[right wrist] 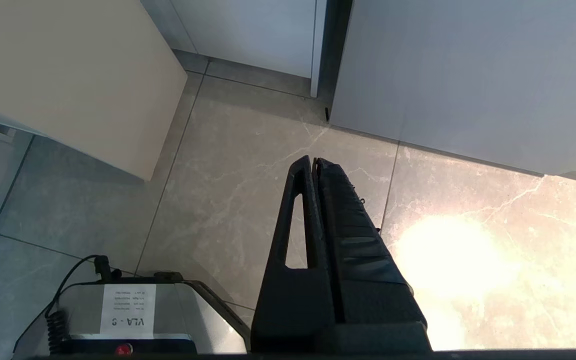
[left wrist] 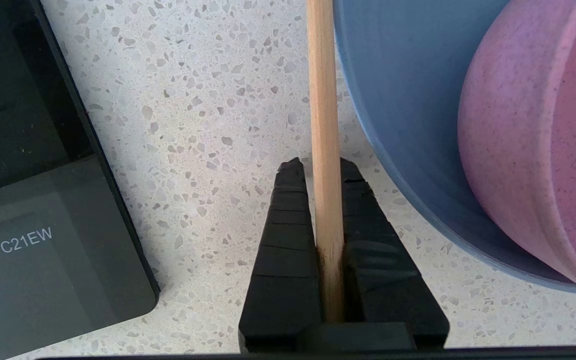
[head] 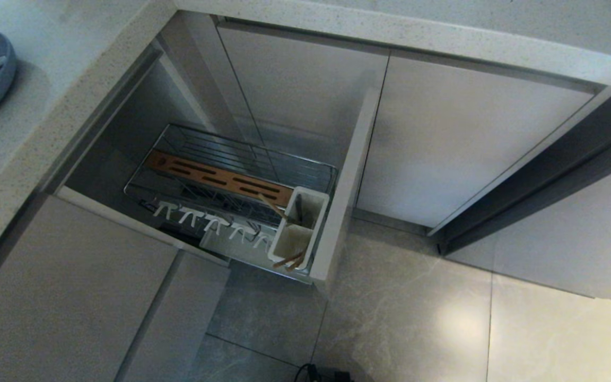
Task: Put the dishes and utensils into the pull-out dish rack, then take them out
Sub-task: Take the chopsticks out of the cupboard
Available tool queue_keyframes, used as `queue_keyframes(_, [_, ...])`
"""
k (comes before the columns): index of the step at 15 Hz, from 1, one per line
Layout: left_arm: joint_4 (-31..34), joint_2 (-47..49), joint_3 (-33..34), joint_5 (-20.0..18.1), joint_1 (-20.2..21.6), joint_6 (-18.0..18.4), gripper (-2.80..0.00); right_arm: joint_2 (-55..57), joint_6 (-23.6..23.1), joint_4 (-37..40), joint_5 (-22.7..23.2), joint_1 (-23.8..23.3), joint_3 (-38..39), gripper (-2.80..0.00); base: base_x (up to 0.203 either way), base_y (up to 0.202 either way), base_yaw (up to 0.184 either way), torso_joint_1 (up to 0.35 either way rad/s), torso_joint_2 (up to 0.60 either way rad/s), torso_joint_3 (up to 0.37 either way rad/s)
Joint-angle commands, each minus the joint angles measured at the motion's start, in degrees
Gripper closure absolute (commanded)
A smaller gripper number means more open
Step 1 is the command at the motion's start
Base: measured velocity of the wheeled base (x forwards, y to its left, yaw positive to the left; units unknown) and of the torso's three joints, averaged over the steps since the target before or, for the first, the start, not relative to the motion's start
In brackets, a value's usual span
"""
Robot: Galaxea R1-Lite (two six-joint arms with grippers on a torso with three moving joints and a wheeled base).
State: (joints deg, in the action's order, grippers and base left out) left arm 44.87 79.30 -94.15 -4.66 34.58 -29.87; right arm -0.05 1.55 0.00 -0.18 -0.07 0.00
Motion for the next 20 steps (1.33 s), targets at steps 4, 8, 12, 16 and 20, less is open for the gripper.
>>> queue_keyframes(4, [0.5,0.1,-0.1,-0.1,0.2,-0.2,0.00,0.0,0.0,0.0,0.0,0.0,0.0,0.00,0.000,0.000,0.000,0.000,0.00,0.000])
queue_keyframes(8, [0.4,-0.5,-0.2,0.0,1.1,-0.1,-2.80,0.0,0.0,0.0,0.0,0.0,0.0,0.00,0.000,0.000,0.000,0.000,0.00,0.000])
queue_keyframes(12, [0.5,-1.1,-0.8,0.0,1.9,-0.1,-2.80,0.0,0.0,0.0,0.0,0.0,0.0,0.00,0.000,0.000,0.000,0.000,0.00,0.000])
queue_keyframes(16, [0.5,-2.2,-2.8,0.1,2.8,-0.1,-2.80,0.0,0.0,0.0,0.0,0.0,0.0,0.00,0.000,0.000,0.000,0.007,0.00,0.001])
queue_keyframes(20, [0.5,-4.9,-5.2,0.7,4.2,-0.2,-2.80,0.0,-0.1,0.0,0.0,0.0,0.0,0.00,0.000,0.000,0.000,0.000,0.00,0.000])
